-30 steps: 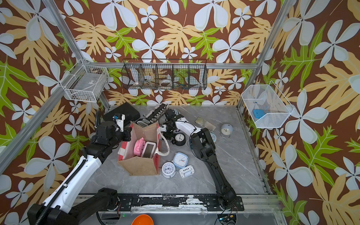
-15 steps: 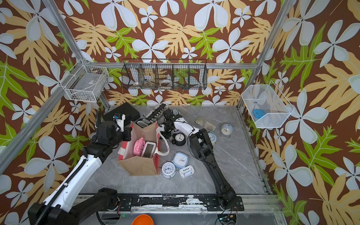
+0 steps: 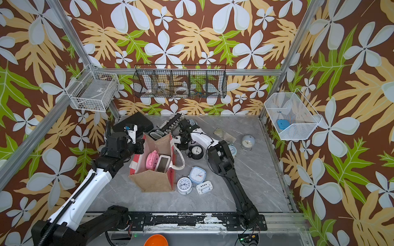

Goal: Put the alarm clock into the canvas bag
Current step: Pick up the alarm from the center of the board.

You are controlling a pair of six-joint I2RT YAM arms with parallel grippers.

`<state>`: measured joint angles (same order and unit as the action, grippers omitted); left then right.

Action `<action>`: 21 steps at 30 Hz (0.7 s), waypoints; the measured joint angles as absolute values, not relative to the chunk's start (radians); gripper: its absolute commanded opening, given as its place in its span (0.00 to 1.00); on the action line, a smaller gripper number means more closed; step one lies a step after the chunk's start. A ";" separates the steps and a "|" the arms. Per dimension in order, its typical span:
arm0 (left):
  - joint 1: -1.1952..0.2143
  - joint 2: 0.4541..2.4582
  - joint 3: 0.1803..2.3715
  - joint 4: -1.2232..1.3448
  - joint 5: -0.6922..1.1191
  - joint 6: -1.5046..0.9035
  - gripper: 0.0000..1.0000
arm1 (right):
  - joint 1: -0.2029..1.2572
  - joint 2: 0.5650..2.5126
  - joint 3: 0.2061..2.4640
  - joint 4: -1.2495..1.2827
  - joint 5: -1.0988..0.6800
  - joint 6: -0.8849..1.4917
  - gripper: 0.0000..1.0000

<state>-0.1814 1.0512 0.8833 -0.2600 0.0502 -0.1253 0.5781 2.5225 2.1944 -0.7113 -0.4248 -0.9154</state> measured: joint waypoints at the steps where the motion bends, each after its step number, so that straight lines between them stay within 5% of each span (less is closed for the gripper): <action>1: -0.181 1.051 0.883 -0.260 0.050 -0.125 0.00 | 0.577 2.518 2.193 -0.711 -0.422 -0.908 0.49; 21: -0.181 1.050 0.883 -0.260 0.050 -0.125 0.00 | 0.524 2.214 2.041 -0.542 -0.363 -0.678 0.45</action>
<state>-0.1814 1.0496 0.8833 -0.2600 0.0498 -0.1253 0.5236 2.2143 2.0411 -0.5419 -0.3634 -0.6785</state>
